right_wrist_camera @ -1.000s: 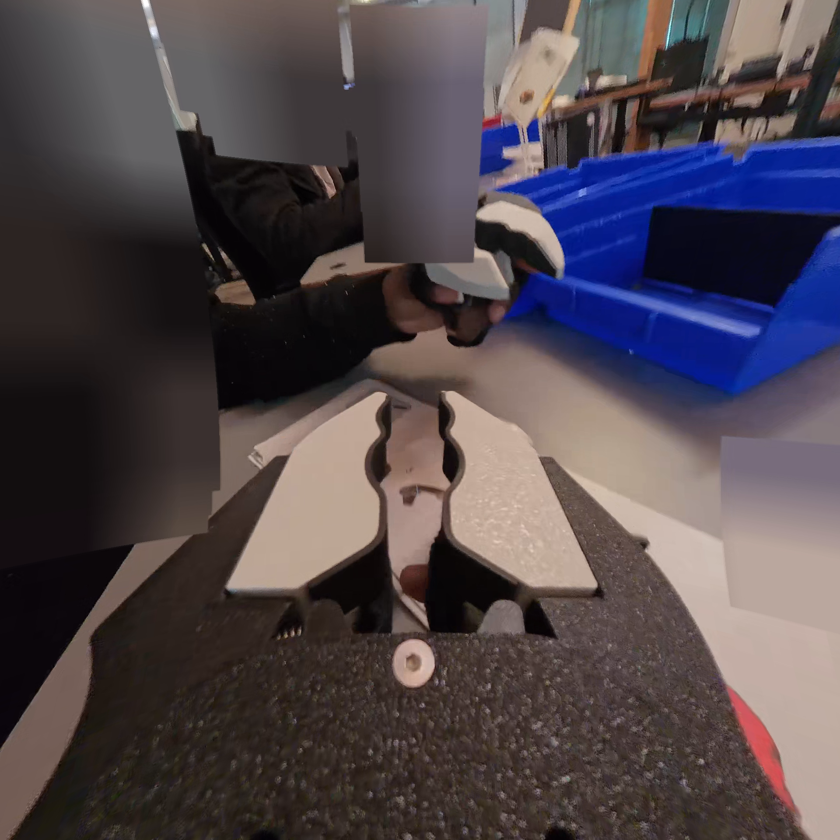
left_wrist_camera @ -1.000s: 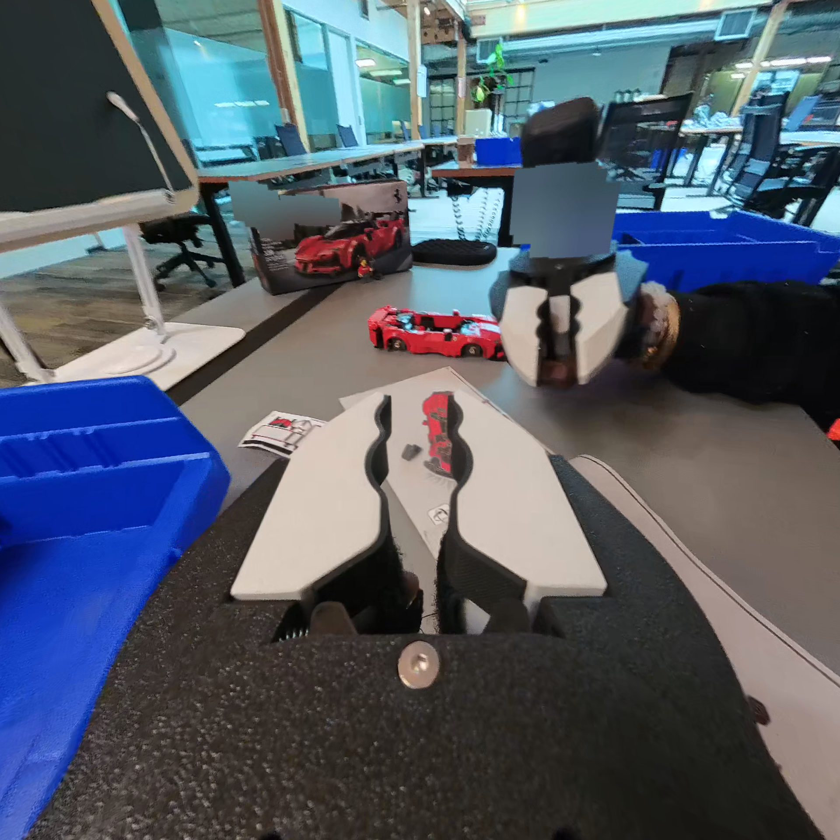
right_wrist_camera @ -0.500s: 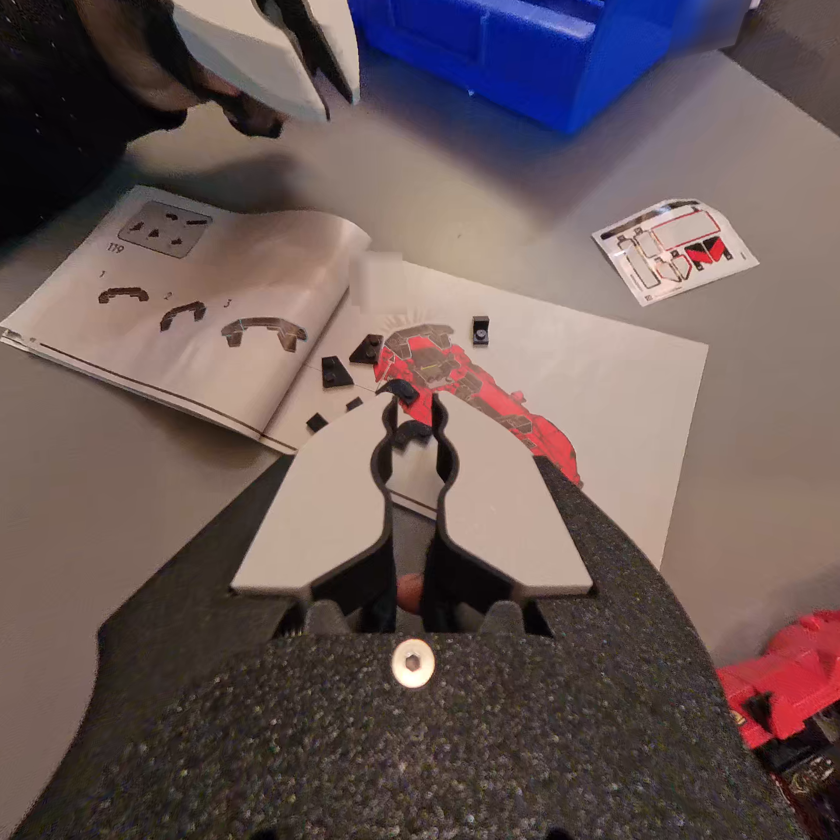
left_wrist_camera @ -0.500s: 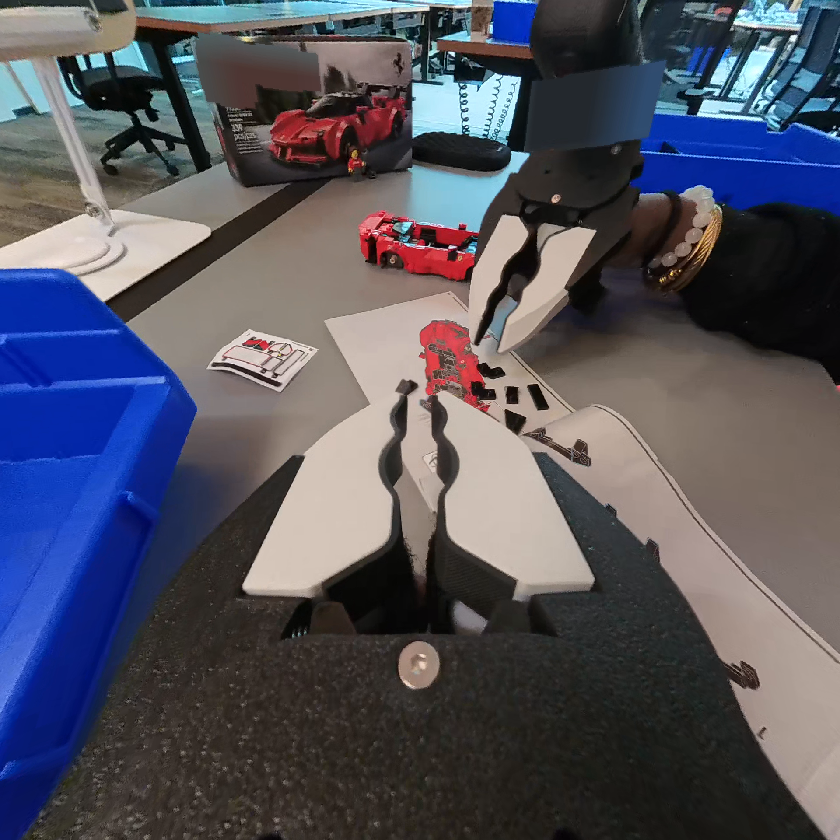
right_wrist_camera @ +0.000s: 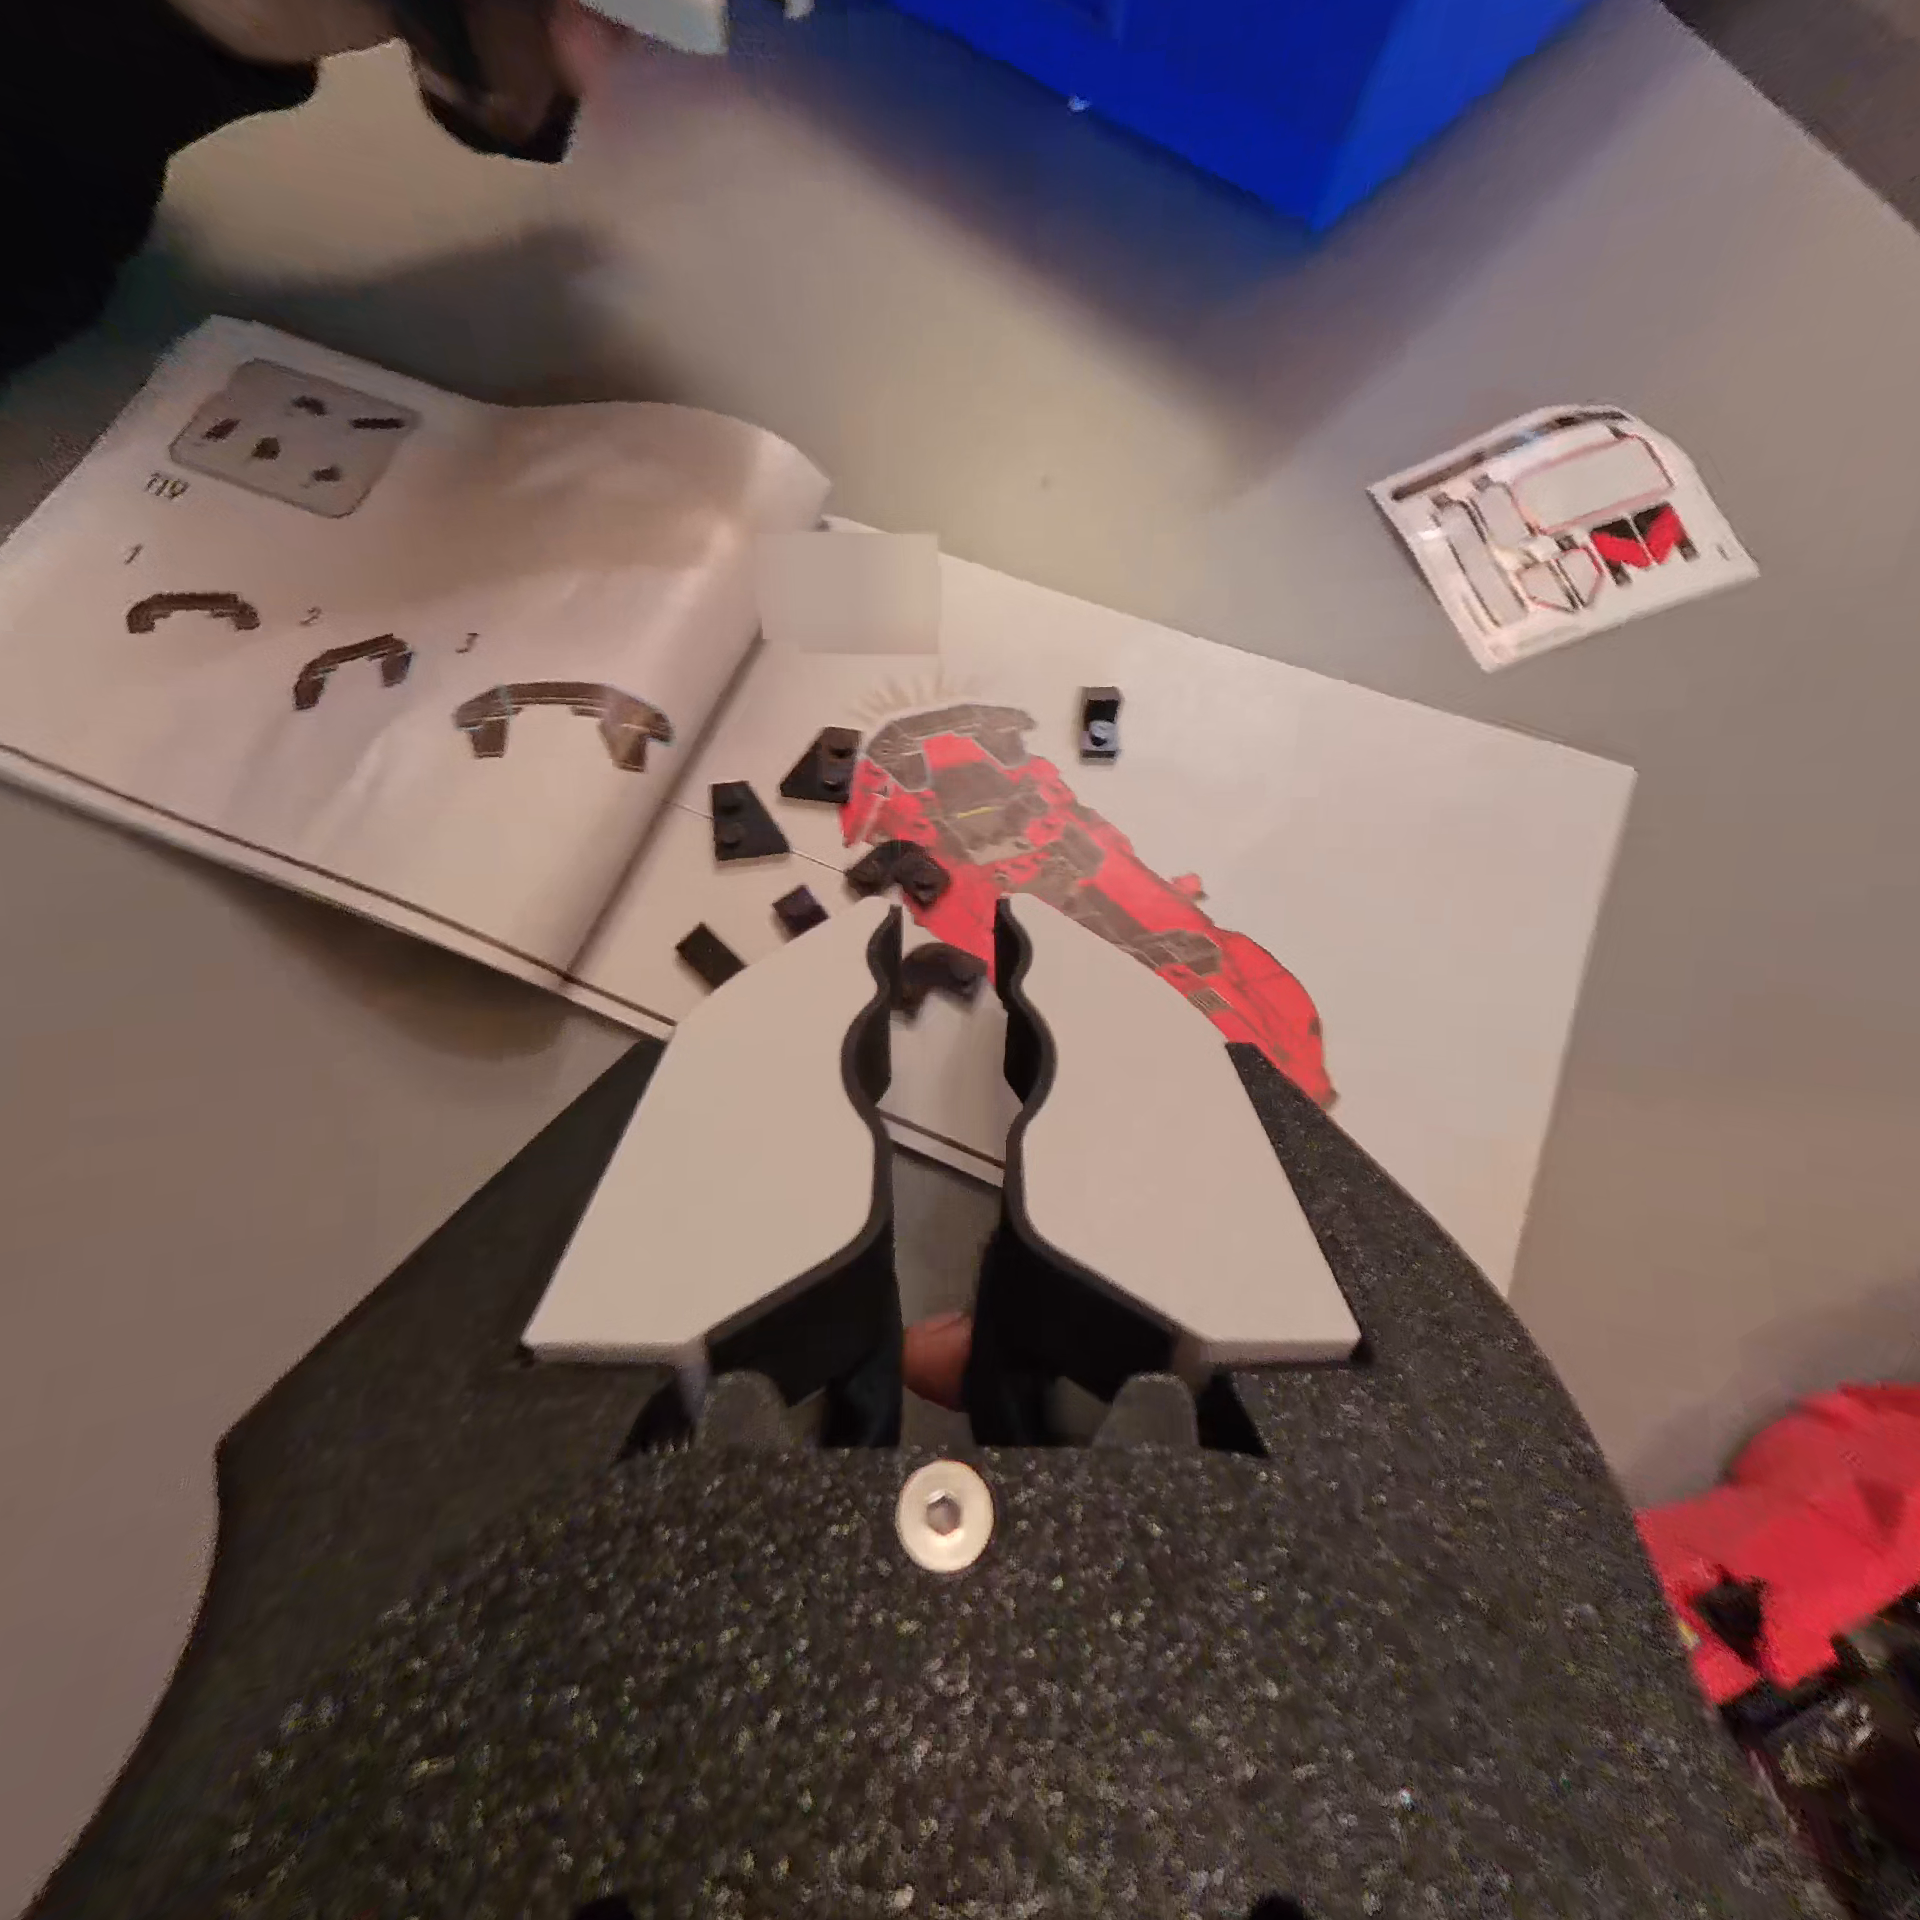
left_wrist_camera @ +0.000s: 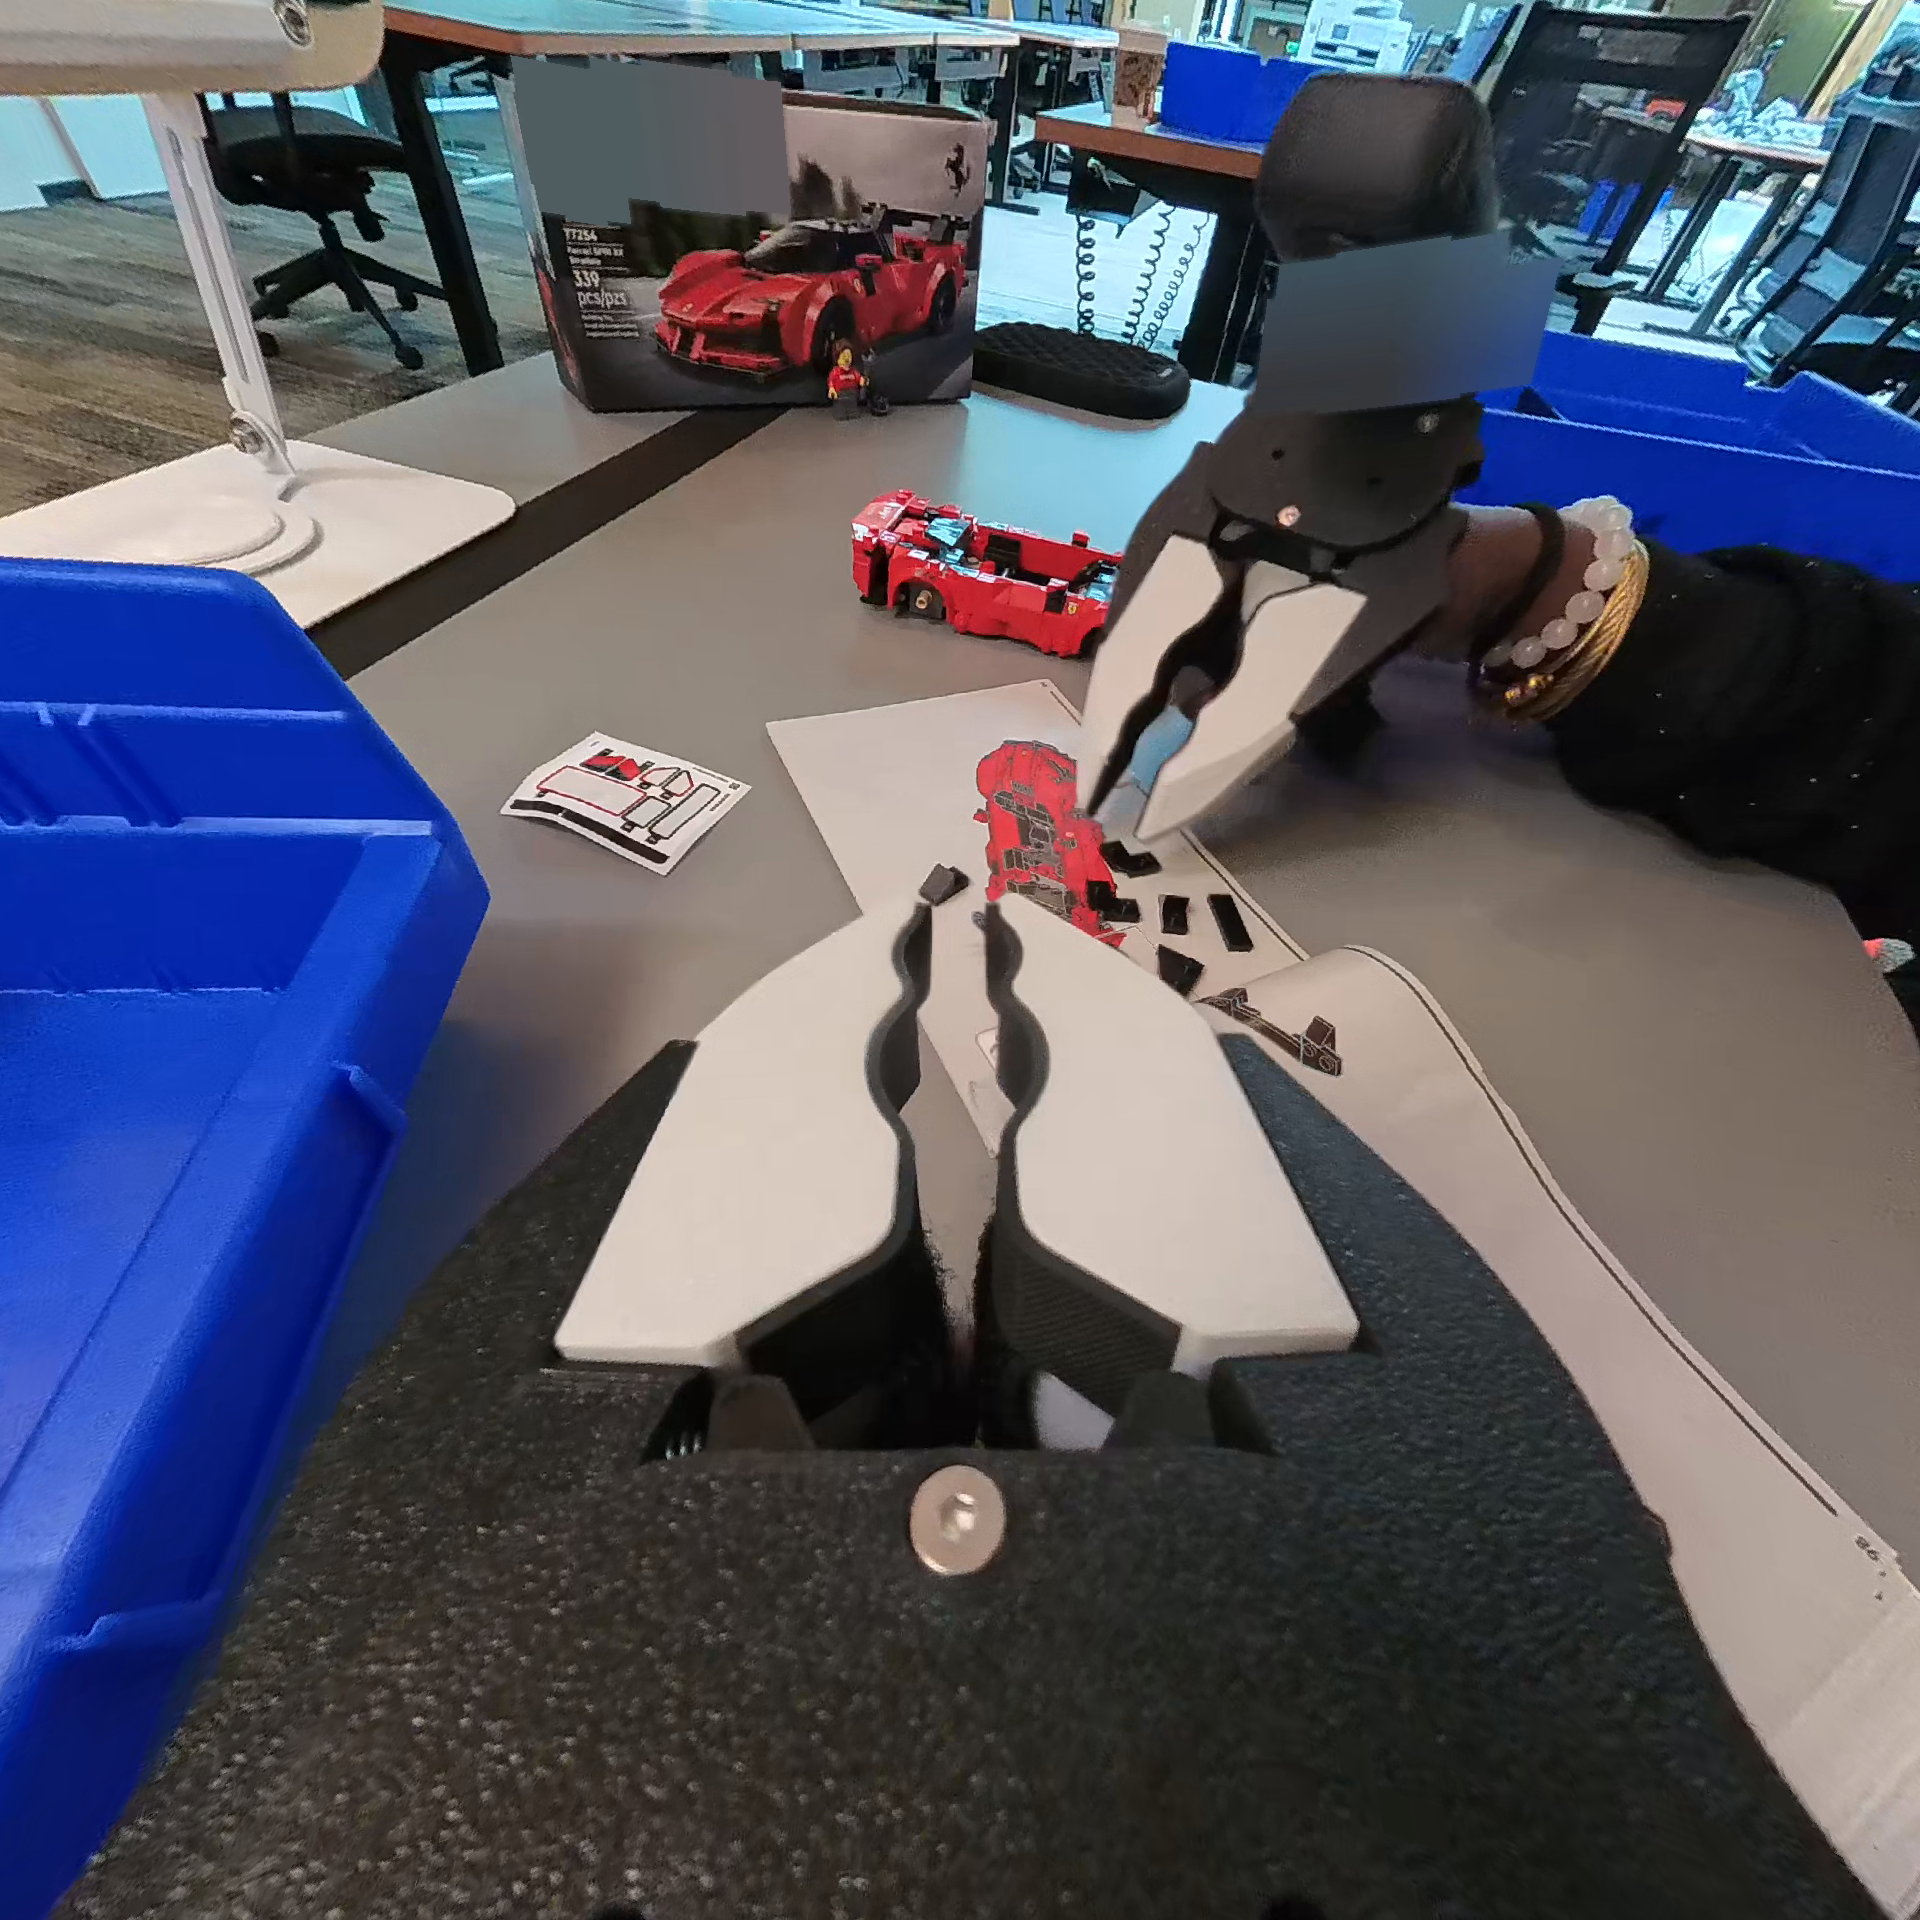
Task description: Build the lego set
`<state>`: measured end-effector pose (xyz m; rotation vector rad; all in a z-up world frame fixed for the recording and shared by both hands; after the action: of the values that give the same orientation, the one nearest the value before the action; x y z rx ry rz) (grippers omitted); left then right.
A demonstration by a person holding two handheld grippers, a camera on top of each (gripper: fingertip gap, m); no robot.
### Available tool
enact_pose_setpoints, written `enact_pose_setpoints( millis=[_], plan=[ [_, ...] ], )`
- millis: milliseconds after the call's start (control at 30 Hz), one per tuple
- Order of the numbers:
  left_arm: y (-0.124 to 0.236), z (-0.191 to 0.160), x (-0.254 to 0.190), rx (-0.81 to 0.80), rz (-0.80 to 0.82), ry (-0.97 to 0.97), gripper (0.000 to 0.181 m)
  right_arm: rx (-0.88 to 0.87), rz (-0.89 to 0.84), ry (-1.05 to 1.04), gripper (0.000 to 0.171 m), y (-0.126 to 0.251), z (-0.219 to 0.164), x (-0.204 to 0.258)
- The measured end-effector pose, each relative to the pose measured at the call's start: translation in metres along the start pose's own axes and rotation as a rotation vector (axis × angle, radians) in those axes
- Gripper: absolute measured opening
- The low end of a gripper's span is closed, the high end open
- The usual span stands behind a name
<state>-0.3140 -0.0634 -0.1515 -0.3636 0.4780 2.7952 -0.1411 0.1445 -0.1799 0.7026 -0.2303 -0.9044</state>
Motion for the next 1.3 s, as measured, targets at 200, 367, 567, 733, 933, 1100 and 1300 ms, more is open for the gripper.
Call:
enact_pose_setpoints(
  millis=[200, 367, 567, 733, 933, 1100, 1300],
  plan=[
    [-0.004, -0.004, -0.002, 0.099, -0.039, 0.012, 0.009, 0.011, -0.081, -0.102, 0.017, 0.013, -0.01, -0.014],
    [-0.008, -0.005, -0.005, 0.149, -0.046, 0.002, 0.009, 0.189, -0.209, -0.153, 0.009, 0.01, -0.019, -0.019],
    [-0.007, -0.004, -0.006, 0.138, -0.053, -0.007, 0.009, 0.241, -0.267, -0.195, 0.009, 0.013, -0.015, 0.003],
    [-0.006, -0.003, -0.007, 0.127, -0.055, -0.024, 0.009, 0.271, -0.303, -0.234, 0.009, 0.021, -0.017, 0.026],
    [-0.004, 0.0, -0.011, 0.122, -0.072, -0.035, 0.009, 0.304, -0.284, -0.253, 0.009, 0.032, -0.02, 0.053],
    [-0.003, 0.002, -0.014, 0.121, -0.085, -0.05, 0.009, 0.343, -0.227, -0.247, 0.009, 0.038, -0.019, 0.069],
    [-0.003, 0.003, -0.015, 0.116, -0.093, -0.055, 0.009, 0.352, -0.125, -0.159, 0.013, 0.04, -0.016, 0.073]
  ],
)
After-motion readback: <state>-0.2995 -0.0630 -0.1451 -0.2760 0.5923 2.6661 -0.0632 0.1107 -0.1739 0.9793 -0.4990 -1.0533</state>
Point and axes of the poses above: each gripper's, where its closed fingertips meet, y back along the fingers, z out of its top, x = y × z across the jaws, the point moved 10 cm from there along y, back along the fingers, and after that the axes turned 12 degrees about y, right-handed, at the moved point
